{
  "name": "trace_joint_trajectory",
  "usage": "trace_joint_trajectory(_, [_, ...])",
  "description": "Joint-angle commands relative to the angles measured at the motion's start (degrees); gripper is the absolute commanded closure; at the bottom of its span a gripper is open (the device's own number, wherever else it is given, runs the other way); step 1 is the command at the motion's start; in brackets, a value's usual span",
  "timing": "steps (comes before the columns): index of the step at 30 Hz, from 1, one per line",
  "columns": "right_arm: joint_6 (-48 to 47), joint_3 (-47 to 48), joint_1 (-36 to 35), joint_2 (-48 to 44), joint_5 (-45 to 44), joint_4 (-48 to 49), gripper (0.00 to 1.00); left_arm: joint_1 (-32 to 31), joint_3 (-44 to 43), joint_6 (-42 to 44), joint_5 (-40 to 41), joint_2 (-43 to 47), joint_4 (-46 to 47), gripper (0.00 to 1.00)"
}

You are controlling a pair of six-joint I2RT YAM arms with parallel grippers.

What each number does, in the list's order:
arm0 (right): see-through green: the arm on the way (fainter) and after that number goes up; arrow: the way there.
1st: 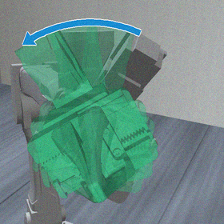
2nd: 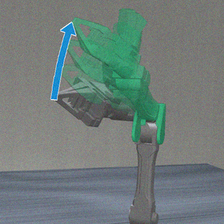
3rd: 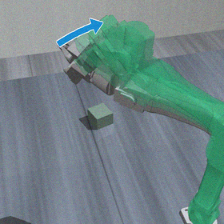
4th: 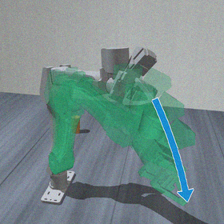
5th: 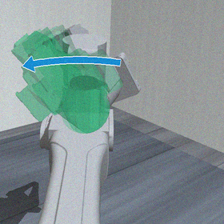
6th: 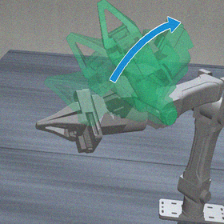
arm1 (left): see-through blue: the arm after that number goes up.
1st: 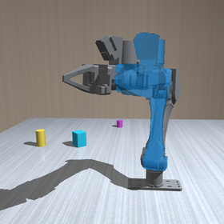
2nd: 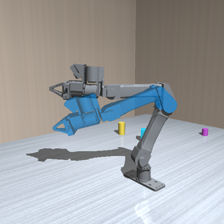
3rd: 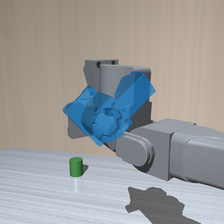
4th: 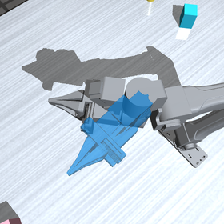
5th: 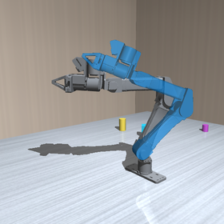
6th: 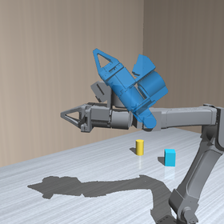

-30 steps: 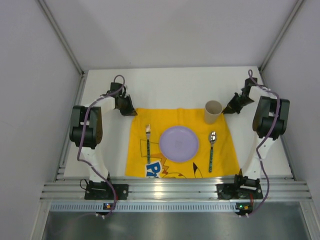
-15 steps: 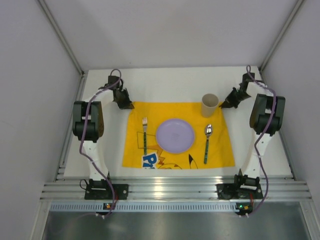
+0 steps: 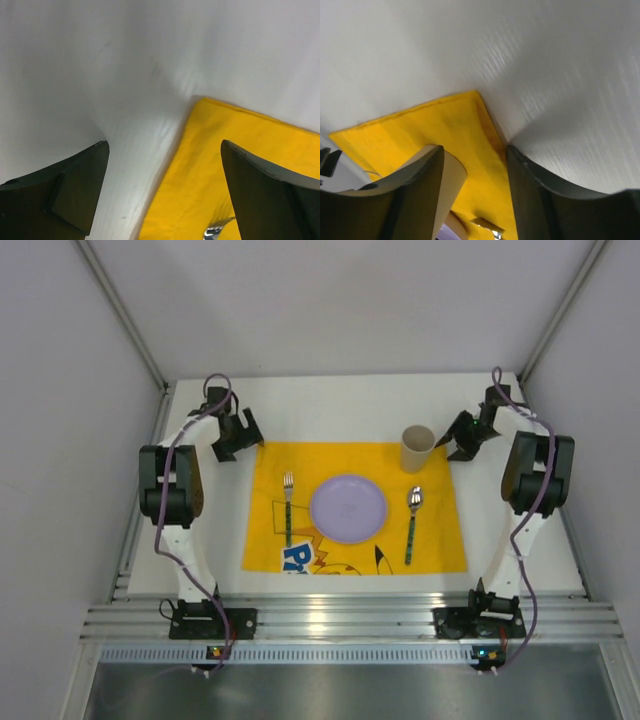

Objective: Set the dinner table for one person

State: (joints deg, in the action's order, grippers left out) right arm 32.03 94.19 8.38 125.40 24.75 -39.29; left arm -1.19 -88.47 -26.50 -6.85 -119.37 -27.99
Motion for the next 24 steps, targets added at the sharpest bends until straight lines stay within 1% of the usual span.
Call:
trace_joint_trajectory(1, [-3.6,-4.5,-0.1,-6.0,-7.0,0.7,0.44,0.8,4.3,0.0,10.4,4.1,-5.1,0.02])
trace_joint_trajectory(2, [-4.0,-5.5,0.0,-7.4,-7.7,0.5,0.39,0.8,5.8,0.0,11.6,6.4,-5.8,0.02])
trace_joint_trajectory(4, [-4.3,-9.8,-0.1,-12.3,-9.8,0.6,0.22,0.8,7.4,-0.2,13.7,9.1,-6.5,0.02])
trace_joint_trajectory(5, [-4.3,-11.5,-0.1,-14.1,-10.4,0.6,0.18,0.8,8.9,-0.4,15.9,11.4,-6.8,0.02])
trace_joint_trajectory(6, [-4.2,-15.2,-0.1,-18.1,-11.1,0.6,0.15,0.8,9.6,-0.4,16.9,12.9,-7.4,0.02])
trace_joint_trajectory(8, [-3.9,-19.6,-0.3,-22.8,-12.6,1.5,0.12,0.8,11.8,-0.5,19.0,17.1,-7.9,0.02])
trace_joint_trajectory(9, [-3.9,-23.8,-0.6,-27.9,-13.2,1.8,0.11,0.8,12.3,-0.6,19.6,18.5,-8.3,0.02])
trace_joint_trajectory(11, [-3.6,-27.3,-1.4,-33.3,-14.3,2.3,0.10,0.8,13.9,-0.7,20.5,21.5,-8.7,0.02])
trace_joint_trajectory(12, [-3.6,-29.8,-1.7,-38.8,-14.3,2.3,0.10,0.8,14.5,-0.6,20.2,24.2,-8.8,0.02])
trace_joint_trajectory(14, [-3.2,-31.3,-2.4,-44.0,-13.2,1.4,0.09,0.8,16.5,-0.2,18.6,26.8,-8.4,0.02])
trace_joint_trajectory(15, [-2.9,-32.0,-2.4,-49.0,-12.1,1.1,0.09,0.8,17.1,-0.3,17.1,28.0,-8.5,0.02])
trace_joint_trajectory(16, [-2.9,-31.7,-3.3,-51.0,-10.7,-0.9,0.09,0.8,17.8,-0.5,16.5,30.4,-8.6,0.02])
trace_joint_trajectory(19, [-3.5,-30.0,-7.5,-57.0,-11.0,-5.0,0.09,0.8,22.3,-1.7,15.6,35.5,-8.5,0.02])
trace_joint_trajectory(21, [-3.6,-30.5,-7.9,-61.7,-10.2,-6.0,0.06,0.8,23.9,-2.2,15.2,37.9,-8.7,0.02])
trace_joint_trajectory(22, [-4.2,-30.5,-11.2,-62.9,-9.7,-7.3,0.05,0.8,24.9,-2.4,14.9,40.1,-9.1,0.02])
trace_joint_trajectory(24, [-4.3,-30.3,-12.5,-65.8,-9.2,-9.0,0.04,0.8,26.0,-2.4,14.8,42.0,-9.8,0.02])
